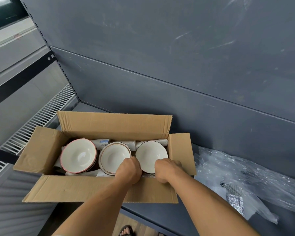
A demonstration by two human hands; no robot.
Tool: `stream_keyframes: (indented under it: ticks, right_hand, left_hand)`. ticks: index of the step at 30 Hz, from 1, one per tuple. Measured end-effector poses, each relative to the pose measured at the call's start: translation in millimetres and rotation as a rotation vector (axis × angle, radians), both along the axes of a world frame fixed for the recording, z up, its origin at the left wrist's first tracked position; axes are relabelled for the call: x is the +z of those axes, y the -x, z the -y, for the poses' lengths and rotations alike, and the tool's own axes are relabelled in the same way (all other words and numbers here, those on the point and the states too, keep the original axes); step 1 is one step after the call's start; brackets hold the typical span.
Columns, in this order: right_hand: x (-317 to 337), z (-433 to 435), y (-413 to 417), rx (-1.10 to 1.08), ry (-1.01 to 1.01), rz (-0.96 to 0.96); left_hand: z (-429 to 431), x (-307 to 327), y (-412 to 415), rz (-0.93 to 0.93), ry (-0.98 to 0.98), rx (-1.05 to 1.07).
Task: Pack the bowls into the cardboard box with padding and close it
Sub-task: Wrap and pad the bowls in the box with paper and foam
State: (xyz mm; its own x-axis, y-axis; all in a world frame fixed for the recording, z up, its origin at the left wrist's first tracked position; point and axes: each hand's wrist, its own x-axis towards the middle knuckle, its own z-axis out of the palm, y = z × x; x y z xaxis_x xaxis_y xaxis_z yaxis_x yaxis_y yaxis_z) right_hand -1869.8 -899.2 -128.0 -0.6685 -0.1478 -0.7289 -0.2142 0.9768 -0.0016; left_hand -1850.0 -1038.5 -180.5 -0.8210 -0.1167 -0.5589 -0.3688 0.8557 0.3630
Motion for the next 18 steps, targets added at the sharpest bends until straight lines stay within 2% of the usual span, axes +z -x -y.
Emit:
stream_keyframes:
  ticks: [4,7,10,14,18]
  right_hand:
    - [1.8,0.6,0.6,0.042,-0.038,0.163]
    - [-0.5,-0.1,4.1,0.049,0.017,0.228]
    - [-2.6,-1.8,3.9,0.034,0.049,0.198]
    - [-1.6,-8.2,-2.8,-0.052,0.099,0.092]
    - [-5.6,-10.3,-5.1,-0.073,0.109,0.142]
  left_hand:
    - [-6.5,6.5,-0.1,0.1,0.064,-0.061]
    - [-12.4,9.4,1.8,0.216,0.089,-0.132]
    - [-15.0,6.4,1.3,0.296,0.116,-0.223]
    - [-14.7,4.7,-2.1,0.281,0.125,-0.249]
    - [-14.1,9.4,-3.8,0.249,0.109,-0.269]
